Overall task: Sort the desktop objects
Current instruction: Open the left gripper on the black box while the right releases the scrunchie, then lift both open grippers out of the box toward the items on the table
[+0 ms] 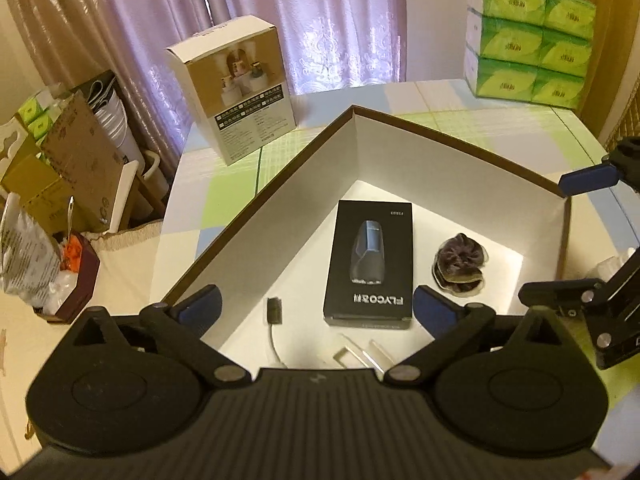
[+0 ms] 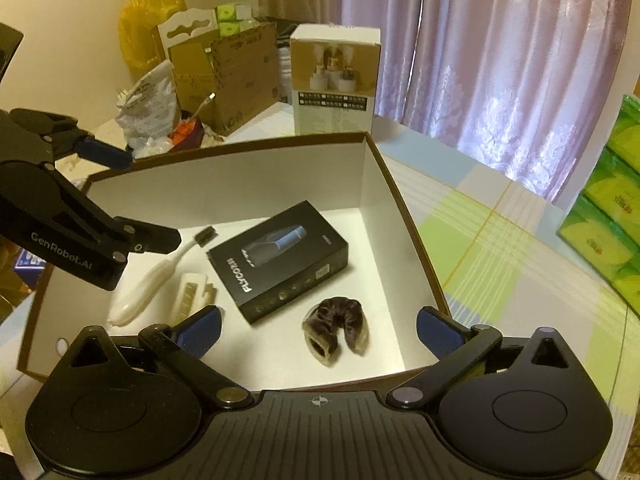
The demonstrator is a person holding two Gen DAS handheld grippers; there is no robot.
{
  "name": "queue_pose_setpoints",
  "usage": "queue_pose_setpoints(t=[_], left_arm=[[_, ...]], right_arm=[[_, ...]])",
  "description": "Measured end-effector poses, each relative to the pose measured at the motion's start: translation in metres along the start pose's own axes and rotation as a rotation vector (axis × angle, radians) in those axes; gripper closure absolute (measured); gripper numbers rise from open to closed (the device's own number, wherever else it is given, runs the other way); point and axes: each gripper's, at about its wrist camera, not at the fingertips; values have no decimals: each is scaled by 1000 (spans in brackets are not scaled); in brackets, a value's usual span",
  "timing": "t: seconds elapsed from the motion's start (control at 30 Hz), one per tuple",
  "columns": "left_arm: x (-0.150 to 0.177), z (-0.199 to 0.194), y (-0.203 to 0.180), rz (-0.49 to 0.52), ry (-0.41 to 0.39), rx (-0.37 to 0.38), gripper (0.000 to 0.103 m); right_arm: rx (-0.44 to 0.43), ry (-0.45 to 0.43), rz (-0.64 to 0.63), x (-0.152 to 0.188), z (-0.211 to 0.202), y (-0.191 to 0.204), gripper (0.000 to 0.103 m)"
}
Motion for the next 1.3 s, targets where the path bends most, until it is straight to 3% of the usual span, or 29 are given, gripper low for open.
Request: queue_pose_setpoints(t=[0.7,1.3], left_arm=[[41,-86,-15,-95,-3,-25,2],[106,-142,-55,-192,20,-14,2]], right_arm=[[-35,-117,-1,30,-83,35,2],[-66,-157,57,99,-147,53,2]])
Point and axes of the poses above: each gripper's, at about its wrist camera, not at the fingertips, and z roughly the way its jaws point, y to its left, x to its underside, and after that the axes turned 7 degrees about -x, right-handed
